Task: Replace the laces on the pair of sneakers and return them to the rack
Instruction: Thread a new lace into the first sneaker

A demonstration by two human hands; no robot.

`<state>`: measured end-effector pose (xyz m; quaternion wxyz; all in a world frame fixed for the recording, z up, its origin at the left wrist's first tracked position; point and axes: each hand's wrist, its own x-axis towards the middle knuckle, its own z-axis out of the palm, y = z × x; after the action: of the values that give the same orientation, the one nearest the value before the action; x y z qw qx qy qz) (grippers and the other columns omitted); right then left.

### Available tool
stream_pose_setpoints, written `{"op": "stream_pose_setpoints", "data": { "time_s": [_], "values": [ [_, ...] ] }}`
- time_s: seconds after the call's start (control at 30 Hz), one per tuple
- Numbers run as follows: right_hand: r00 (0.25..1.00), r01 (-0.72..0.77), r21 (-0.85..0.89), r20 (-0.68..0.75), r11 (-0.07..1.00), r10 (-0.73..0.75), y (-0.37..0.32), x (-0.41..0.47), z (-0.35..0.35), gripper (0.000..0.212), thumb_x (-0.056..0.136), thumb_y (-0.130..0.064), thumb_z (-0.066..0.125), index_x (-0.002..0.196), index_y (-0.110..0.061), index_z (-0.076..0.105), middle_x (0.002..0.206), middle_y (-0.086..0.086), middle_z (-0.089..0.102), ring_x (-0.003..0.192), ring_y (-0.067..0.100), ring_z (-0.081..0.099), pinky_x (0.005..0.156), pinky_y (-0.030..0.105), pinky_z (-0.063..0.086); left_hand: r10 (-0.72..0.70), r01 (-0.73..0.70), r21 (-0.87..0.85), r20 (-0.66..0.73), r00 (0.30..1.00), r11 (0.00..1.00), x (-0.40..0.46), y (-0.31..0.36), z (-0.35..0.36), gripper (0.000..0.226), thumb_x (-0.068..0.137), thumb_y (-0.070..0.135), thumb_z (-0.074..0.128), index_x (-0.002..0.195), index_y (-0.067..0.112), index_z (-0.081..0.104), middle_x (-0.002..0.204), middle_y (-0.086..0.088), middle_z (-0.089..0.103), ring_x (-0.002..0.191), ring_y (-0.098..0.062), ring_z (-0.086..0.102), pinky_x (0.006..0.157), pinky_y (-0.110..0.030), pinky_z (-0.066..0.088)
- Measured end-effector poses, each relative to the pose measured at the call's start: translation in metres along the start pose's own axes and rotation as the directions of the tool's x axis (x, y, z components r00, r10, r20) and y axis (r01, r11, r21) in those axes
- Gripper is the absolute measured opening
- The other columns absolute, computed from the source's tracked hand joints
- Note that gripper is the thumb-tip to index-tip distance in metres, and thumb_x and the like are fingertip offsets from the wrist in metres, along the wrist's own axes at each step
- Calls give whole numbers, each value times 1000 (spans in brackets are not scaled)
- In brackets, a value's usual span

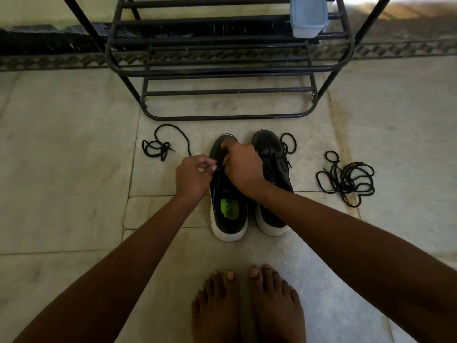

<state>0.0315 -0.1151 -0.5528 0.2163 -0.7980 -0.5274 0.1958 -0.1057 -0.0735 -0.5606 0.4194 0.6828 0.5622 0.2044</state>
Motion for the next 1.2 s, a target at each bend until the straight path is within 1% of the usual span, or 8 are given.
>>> {"op": "stream_pose_setpoints", "data": {
  "time_s": [0.13,0.3,0.47,0.57,0.7,0.9,1.07,1.2],
  "values": [
    [999,-30,80,21,996,28,3,1,6,28,82,-4,63,108,-15,62,90,7,69,83,27,68,70,44,61,-32,33,-57,12,999,998,2,-6,1,19,88,12,77,86,31,78,84,17,71,91,-12,71,83,-47,62],
    [998,-35,171,49,985,27,7,3,5,25,75,-3,70,98,-11,67,86,5,71,79,22,69,71,43,62,-34,35,-90,11,999,995,3,-9,2,28,88,12,76,81,39,75,83,16,71,92,-13,71,83,-50,62],
    [1000,0,233,17,972,-4,10,2,6,23,75,-3,71,96,-10,65,83,5,72,77,19,70,69,42,62,-38,39,-93,13,999,995,3,-10,2,35,88,10,75,77,44,74,78,28,70,92,-16,72,85,-50,62],
    [999,28,260,-29,965,-21,10,-3,8,26,76,-2,69,98,-10,58,82,4,70,76,20,69,68,43,61,-46,48,-115,14,999,992,3,-10,2,32,89,9,75,81,39,76,82,20,71,95,-14,71,85,-48,62],
    [995,62,320,-91,946,-34,8,-7,7,31,74,8,63,98,-7,50,76,4,64,69,19,66,62,46,57,-57,58,-132,12,998,990,2,-10,2,20,88,8,75,89,28,78,87,14,71,95,-14,71,85,-47,62],
    [994,75,352,-98,933,-43,7,-8,6,29,76,11,60,96,-7,48,75,6,62,68,20,64,60,47,56,-117,118,-166,14,993,979,1,-3,2,13,91,7,74,98,17,78,89,1,72,89,-11,71,80,-41,65],
    [994,66,376,-111,924,-26,8,-8,5,27,80,12,59,92,-9,47,77,7,62,70,20,64,62,42,56,-135,135,-195,15,991,971,0,-3,2,14,91,6,73,97,18,77,90,-1,72,89,-12,72,80,-40,65],
    [993,86,316,-101,945,-57,10,-8,6,25,79,11,62,95,-7,56,83,7,65,74,19,64,66,35,56,-139,140,-203,21,990,969,0,-3,2,15,91,6,73,95,20,77,92,-3,72,93,-14,72,80,-39,65]
  ]
}}
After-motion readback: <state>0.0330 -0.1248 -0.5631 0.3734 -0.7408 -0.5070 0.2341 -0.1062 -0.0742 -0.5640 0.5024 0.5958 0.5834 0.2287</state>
